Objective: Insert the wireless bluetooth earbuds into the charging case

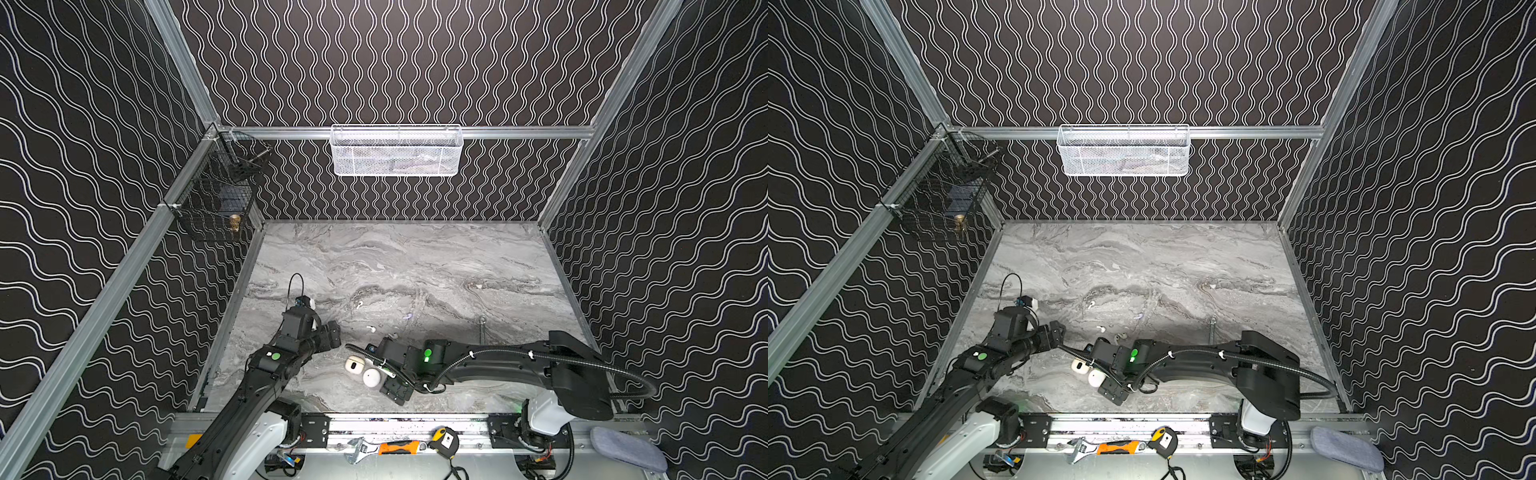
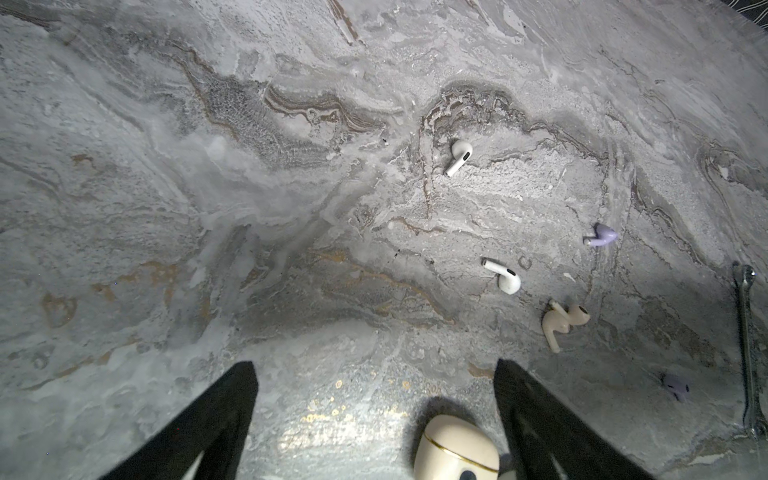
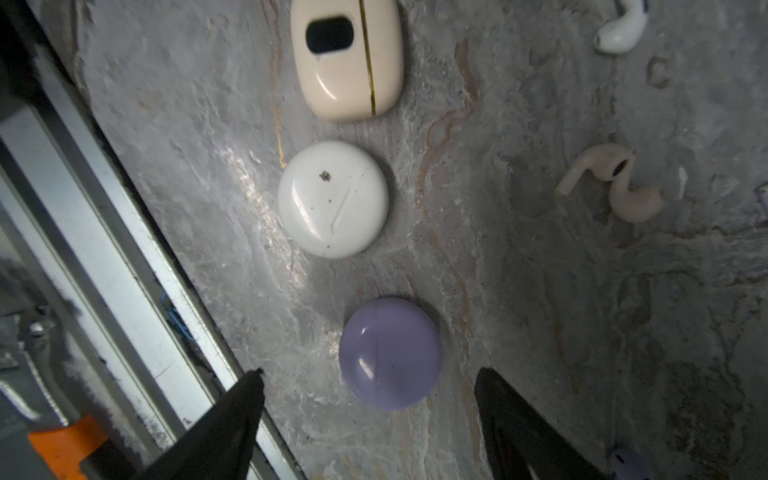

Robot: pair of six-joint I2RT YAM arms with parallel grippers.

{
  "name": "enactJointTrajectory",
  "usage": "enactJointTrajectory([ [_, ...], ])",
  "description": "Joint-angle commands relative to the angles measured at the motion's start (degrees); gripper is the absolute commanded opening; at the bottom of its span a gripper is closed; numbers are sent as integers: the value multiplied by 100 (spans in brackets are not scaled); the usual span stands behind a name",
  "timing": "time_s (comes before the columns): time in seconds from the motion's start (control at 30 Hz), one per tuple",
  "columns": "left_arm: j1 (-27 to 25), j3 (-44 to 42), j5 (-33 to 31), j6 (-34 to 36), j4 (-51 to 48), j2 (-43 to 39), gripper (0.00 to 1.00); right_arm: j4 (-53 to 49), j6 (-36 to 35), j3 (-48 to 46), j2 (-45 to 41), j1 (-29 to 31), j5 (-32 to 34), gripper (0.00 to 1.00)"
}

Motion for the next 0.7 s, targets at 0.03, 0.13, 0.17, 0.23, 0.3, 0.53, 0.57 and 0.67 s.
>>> enactJointTrajectory([
  [0.03, -2, 63, -83, -39, 64, 48, 93, -257, -73, 121, 273, -3, 37, 86],
  [0.13, 3, 66, -87, -33, 56, 53, 93, -251, -45, 93, 406, -20, 149, 87],
  [0.17, -1, 66, -82, -39, 57, 44, 93, -255, -38, 91, 426, -24, 141, 87],
  [0.23, -2, 56, -84, -39, 55, 21, 93, -242, -20, 77, 468, -42, 144, 87],
  [0.3, 3, 44, -88, -39, 47, 2, 93, -216, 4, 48, 469, -69, 167, 87],
  [0.53, 3, 30, -81, -46, 30, -55, 93, -40, 98, -154, 487, -123, 158, 78],
  [0.57, -1, 22, -81, -52, 35, -70, 93, -40, 116, -163, 495, -126, 181, 75],
  [0.67, -1, 6, -84, -52, 23, -130, 93, 53, 257, -243, 420, -176, 349, 73],
])
